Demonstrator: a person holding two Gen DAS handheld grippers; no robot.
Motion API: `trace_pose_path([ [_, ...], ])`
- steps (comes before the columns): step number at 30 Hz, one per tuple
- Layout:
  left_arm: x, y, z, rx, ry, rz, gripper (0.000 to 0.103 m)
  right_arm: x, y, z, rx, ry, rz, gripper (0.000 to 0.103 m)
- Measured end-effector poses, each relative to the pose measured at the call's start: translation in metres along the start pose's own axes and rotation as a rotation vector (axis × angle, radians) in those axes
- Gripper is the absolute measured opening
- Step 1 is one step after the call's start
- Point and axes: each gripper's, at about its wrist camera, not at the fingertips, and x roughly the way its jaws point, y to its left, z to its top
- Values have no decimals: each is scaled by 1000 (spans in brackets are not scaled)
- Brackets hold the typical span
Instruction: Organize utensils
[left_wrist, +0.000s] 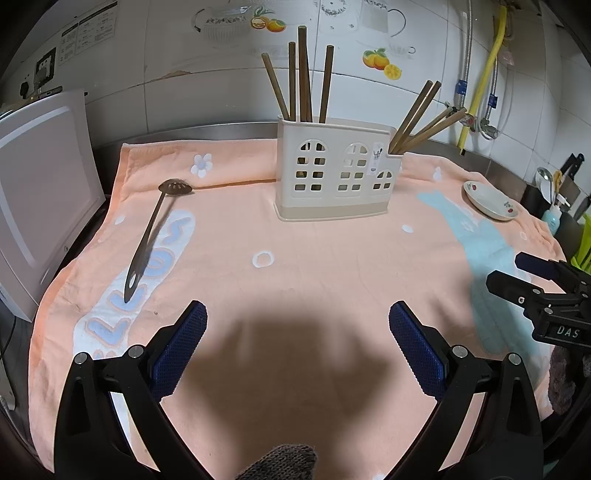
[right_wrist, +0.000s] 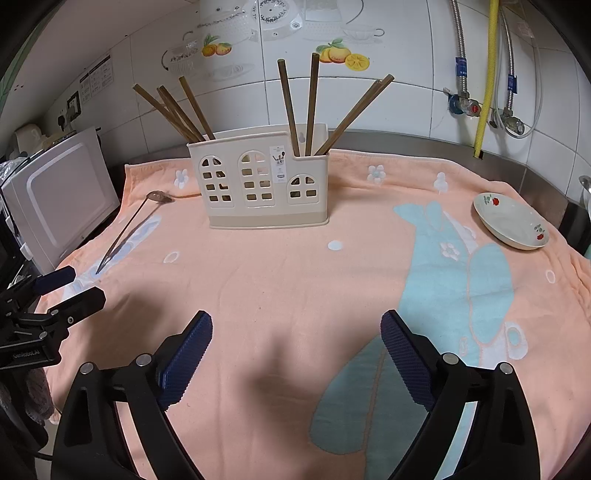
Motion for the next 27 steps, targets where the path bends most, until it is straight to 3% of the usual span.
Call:
trace_pose_path([
  [27, 2, -3, -5, 2, 6, -6, 98, 2, 3, -4, 2, 3, 6, 89],
])
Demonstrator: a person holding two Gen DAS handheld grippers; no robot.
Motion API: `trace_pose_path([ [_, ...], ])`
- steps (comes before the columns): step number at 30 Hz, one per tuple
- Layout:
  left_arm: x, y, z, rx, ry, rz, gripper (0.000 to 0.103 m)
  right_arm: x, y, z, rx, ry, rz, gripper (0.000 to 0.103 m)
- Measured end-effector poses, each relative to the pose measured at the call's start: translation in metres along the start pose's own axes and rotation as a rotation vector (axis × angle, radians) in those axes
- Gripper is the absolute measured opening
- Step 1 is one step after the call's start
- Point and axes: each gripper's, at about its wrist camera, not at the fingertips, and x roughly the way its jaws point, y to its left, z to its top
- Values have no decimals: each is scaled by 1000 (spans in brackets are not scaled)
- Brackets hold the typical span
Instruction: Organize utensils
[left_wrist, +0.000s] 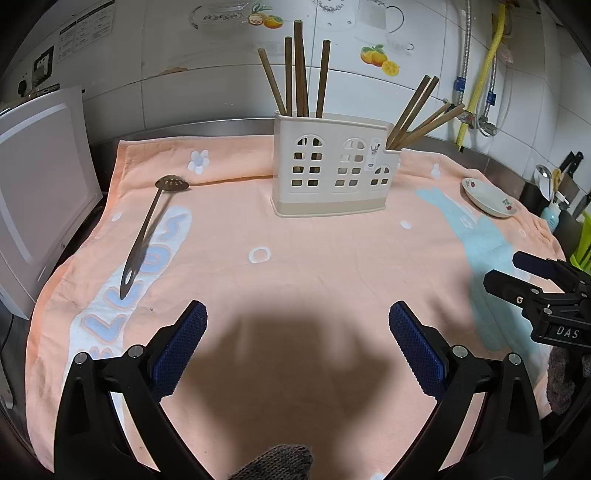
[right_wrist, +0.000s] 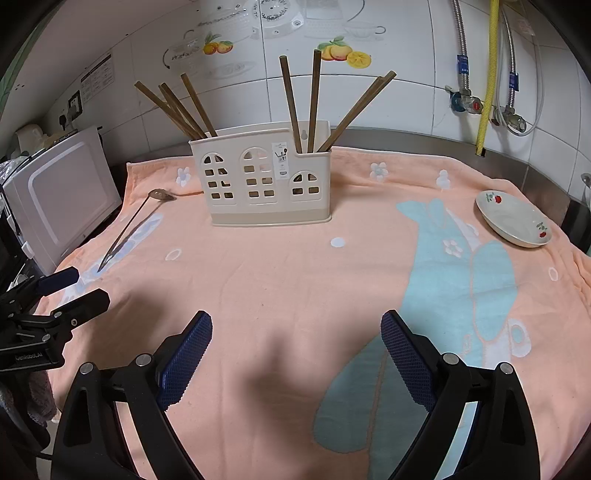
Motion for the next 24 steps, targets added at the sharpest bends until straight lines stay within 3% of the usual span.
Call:
trace_pose_path([
  [24, 2, 0, 0, 0, 6, 9, 97, 0, -3, -4, 8, 6, 0, 90],
])
